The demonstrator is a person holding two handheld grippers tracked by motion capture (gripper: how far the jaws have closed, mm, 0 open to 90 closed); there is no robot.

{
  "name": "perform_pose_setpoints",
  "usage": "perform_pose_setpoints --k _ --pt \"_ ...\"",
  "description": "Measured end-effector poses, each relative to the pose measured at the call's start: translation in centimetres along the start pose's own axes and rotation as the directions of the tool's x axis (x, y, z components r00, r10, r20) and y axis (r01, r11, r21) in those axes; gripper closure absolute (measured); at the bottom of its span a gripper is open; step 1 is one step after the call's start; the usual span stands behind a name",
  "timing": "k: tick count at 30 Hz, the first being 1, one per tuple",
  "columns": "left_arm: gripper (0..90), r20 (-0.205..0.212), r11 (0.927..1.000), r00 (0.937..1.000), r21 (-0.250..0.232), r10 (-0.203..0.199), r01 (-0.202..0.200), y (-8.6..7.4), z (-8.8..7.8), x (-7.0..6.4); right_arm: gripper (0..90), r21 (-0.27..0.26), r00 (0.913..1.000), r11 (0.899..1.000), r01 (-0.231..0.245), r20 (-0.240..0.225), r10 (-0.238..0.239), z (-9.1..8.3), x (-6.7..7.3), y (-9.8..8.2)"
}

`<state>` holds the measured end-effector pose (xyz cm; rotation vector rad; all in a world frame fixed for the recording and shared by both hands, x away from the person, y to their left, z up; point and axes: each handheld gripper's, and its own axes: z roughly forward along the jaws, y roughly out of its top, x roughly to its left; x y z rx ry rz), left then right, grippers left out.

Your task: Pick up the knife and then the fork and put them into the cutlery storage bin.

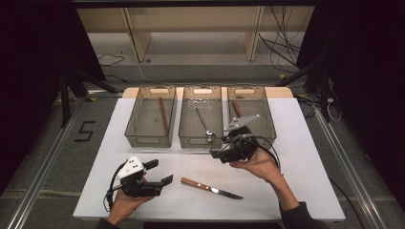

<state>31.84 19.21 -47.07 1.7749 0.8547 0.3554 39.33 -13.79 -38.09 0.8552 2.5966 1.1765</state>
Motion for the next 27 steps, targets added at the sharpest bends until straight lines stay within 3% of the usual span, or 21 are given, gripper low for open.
perform_pose_setpoints --k 8,14,17,27 --pt "16.2 -0.001 1.0000 1.0000 -0.002 -0.002 0.002 0.0 0.0 0.0 31.9 0.027 0.9967 0.999 0.047 -0.068 -0.045 1.4 2.7 -1.7" --pt "16.2 -0.001 1.0000 1.0000 -0.003 0.001 -0.001 -0.1 0.0 -0.1 31.9 0.099 0.9887 0.989 0.109 -0.114 -0.098 2.9 4.5 -2.5" --pt "16.2 0.000 1.0000 1.0000 -0.003 0.004 -0.004 -0.1 0.0 -0.1 32.7 0.131 0.9863 0.984 0.117 -0.131 -0.100 3.7 5.0 -2.9" --pt "16.2 0.002 1.0000 1.0000 -0.003 0.003 -0.003 -0.1 0.0 -0.1 36.1 0.219 0.9836 0.963 0.159 -0.119 -0.136 5.6 5.5 -4.0"
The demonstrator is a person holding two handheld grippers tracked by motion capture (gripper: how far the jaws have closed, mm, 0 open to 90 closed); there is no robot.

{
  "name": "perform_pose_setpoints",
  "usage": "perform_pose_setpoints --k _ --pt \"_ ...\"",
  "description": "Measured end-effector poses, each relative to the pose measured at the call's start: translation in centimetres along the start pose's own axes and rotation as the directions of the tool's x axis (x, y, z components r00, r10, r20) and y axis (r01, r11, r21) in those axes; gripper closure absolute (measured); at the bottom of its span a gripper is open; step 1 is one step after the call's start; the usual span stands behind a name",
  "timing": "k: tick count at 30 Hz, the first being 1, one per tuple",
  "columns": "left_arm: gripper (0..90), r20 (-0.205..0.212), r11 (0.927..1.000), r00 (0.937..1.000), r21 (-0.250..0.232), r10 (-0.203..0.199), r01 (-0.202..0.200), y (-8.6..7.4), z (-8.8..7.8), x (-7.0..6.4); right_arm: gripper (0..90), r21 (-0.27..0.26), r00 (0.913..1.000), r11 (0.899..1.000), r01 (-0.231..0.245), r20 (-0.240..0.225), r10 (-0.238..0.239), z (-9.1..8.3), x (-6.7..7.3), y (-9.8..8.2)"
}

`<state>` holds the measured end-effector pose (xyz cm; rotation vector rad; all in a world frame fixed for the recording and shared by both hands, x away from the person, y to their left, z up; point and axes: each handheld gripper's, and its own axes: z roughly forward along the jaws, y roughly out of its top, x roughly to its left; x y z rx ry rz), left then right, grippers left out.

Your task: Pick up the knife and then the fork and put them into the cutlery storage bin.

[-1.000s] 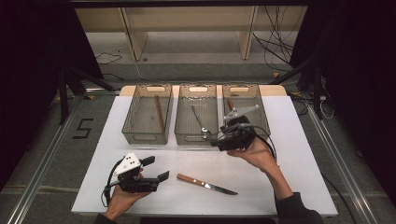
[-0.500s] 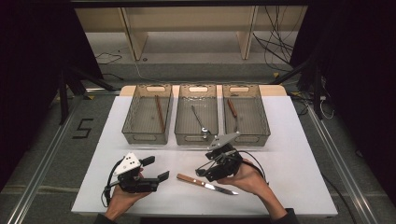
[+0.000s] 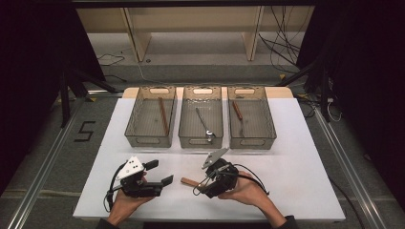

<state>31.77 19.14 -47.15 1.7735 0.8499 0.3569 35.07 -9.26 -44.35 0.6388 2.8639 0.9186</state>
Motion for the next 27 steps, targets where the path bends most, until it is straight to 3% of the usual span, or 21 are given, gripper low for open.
perform_pose_setpoints --k 13,27 --pt "16.1 0.003 1.0000 1.0000 -0.003 0.002 -0.002 0.0 -0.1 0.0 45.4 0.079 0.9988 0.996 0.032 0.034 -0.034 1.7 0.4 -0.2" --pt "16.1 0.003 0.9999 1.0000 -0.011 0.002 -0.002 0.0 -0.1 0.0 58.8 0.117 0.9978 0.992 0.042 0.047 -0.048 2.4 0.4 -0.4"
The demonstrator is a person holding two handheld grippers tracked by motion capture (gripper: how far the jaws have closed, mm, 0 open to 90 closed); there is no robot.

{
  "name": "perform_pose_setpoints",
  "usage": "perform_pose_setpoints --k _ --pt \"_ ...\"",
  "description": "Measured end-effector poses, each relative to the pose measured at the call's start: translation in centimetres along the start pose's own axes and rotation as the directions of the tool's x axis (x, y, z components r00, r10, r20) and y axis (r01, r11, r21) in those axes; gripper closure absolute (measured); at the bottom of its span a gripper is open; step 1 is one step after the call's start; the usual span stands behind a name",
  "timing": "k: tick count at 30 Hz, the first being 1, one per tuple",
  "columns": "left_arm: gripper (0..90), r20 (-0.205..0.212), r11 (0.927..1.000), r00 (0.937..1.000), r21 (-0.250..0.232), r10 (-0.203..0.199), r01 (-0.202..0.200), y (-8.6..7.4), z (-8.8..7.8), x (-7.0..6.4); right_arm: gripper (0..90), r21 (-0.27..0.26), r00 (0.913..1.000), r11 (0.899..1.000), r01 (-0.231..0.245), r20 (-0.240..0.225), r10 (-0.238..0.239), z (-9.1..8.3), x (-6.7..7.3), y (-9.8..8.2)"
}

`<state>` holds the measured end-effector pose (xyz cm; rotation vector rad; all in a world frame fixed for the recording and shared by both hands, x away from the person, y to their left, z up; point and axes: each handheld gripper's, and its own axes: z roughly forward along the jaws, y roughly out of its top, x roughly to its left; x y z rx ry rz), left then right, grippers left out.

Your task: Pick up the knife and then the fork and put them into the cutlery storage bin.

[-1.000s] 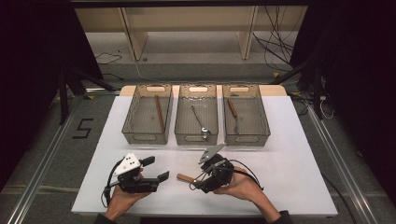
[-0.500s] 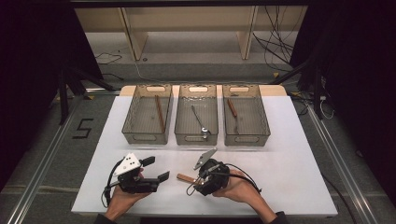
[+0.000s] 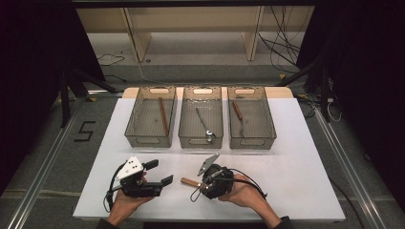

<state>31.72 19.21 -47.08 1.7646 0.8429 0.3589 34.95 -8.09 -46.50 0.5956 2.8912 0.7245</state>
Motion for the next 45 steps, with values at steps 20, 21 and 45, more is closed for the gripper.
perform_pose_setpoints --k 20,21,45 --pt "16.1 0.002 1.0000 1.0000 0.003 0.002 -0.002 0.0 0.0 0.0 77.0 0.009 0.9994 1.000 0.030 0.019 -0.030 0.8 0.4 -0.1" --pt "16.1 0.001 1.0000 1.0000 0.003 0.002 -0.002 0.0 0.0 0.0 77.1 0.009 0.9992 0.999 0.036 0.017 -0.036 0.8 0.3 -0.1" --pt "16.1 -0.001 0.9999 1.0000 0.008 0.006 -0.006 0.0 0.1 -0.1 77.3 -0.123 0.9997 0.992 -0.024 0.006 0.025 -2.7 -1.0 -0.1"
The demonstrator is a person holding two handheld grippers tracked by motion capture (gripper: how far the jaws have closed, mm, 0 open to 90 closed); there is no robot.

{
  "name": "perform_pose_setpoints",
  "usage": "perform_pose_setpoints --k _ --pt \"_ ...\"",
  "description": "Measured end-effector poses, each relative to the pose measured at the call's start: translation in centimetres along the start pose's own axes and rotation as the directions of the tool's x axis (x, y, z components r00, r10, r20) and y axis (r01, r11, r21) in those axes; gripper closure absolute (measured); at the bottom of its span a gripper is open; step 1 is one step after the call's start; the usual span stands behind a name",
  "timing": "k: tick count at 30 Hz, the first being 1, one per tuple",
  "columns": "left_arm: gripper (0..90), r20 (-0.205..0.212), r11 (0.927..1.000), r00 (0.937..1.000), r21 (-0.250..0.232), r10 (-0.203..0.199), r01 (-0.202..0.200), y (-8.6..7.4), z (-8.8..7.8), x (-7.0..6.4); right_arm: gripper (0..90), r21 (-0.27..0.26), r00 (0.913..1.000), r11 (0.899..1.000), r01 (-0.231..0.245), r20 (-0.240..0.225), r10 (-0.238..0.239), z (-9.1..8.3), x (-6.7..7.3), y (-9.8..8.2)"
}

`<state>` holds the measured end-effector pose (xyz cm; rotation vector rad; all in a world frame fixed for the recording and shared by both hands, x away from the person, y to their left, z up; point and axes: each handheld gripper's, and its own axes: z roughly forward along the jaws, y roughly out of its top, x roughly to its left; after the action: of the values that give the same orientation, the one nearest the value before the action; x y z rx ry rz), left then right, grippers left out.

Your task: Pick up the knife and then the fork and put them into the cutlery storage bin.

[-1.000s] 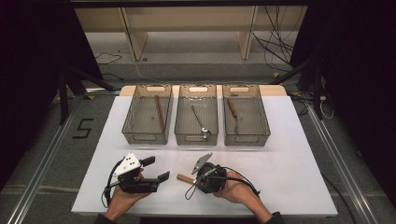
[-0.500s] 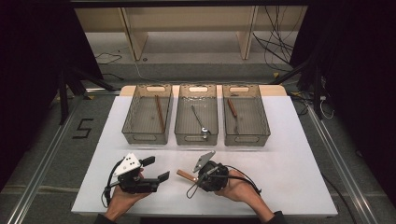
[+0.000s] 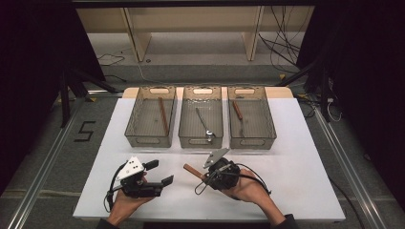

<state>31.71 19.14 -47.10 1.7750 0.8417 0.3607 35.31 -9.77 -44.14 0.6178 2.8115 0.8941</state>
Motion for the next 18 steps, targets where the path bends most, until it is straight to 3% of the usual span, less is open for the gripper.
perform_pose_setpoints --k 10,18 --pt "16.1 0.000 1.0000 1.0000 0.001 -0.001 0.001 0.0 0.0 0.0 77.3 -0.027 0.9997 0.999 -0.023 -0.002 0.023 -0.7 -0.5 0.1" --pt "16.1 -0.004 1.0000 1.0000 0.000 -0.001 0.001 0.0 0.0 0.0 77.3 -0.118 0.9965 0.990 -0.080 0.013 0.082 -3.2 -2.0 0.5"
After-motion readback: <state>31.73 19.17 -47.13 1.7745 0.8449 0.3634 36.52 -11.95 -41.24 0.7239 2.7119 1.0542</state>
